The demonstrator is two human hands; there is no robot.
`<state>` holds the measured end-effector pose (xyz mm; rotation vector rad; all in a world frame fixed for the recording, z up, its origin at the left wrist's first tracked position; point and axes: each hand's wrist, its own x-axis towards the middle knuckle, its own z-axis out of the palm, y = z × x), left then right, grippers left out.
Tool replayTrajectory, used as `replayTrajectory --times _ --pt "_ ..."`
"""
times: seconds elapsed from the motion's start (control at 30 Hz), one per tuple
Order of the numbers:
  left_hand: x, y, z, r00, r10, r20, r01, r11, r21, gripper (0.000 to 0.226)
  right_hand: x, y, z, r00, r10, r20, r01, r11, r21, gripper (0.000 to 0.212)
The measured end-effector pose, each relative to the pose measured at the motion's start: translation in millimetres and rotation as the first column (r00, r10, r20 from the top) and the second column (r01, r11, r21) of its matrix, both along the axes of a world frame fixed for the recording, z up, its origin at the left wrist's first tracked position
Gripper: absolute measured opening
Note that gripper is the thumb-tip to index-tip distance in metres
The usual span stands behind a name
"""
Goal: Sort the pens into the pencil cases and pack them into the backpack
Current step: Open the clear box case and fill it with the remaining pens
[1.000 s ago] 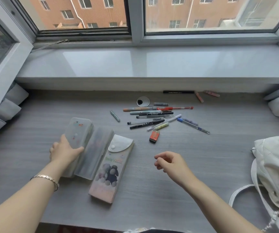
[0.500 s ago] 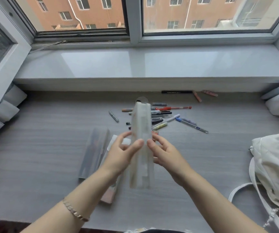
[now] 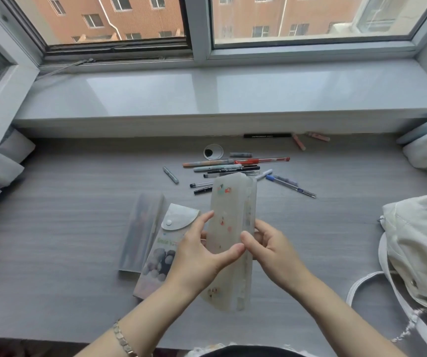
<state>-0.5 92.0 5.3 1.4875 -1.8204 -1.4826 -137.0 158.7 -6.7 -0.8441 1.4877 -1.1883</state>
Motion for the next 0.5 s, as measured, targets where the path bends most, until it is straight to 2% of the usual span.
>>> replayTrajectory --times 0.07,0.13,0.23,0.3,0.4,0.5 --pt "0.3 0.9 -1.3 1.000 -0.003 -0.005 0.003 1.000 -0.006 0.077 1.7 2.8 -4.4 0.991 -0.023 -0.130 0.020 0.999 -0.024 0.024" --pt "0.1 0.6 -3.2 0.999 0.006 -0.049 -0.004 0.999 0.036 0.075 2.4 3.4 -2.5 0.987 -0.038 -0.155 0.030 0.998 -0.058 0.022" --pt "1.3 -0.8 -10.9 0.987 0.024 -0.160 0.006 0.983 0.185 0.082 0.2 4.6 -2.8 0.983 -0.005 -0.185 -0.007 0.998 -0.063 0.023" --pt "3.6 -2.5 -18.0 0.968 0.068 -0.242 -0.002 0.965 0.262 0.091 -1.1 3.8 -9.0 0.972 -0.041 -0.233 0.029 0.998 -0.053 0.028" --pt "7.6 -4.1 -22.0 0.883 0.221 -0.414 -0.001 0.884 0.468 0.087 -11.3 3.7 -21.1 0.963 -0.268 -0.008 0.268 0.960 0.082 0.032" --pt "10.6 -6.8 -19.1 0.855 0.270 -0.443 0.097 0.755 0.649 0.057 -20.3 5.4 -21.3 0.948 -0.318 0.016 0.315 0.944 0.101 0.035"
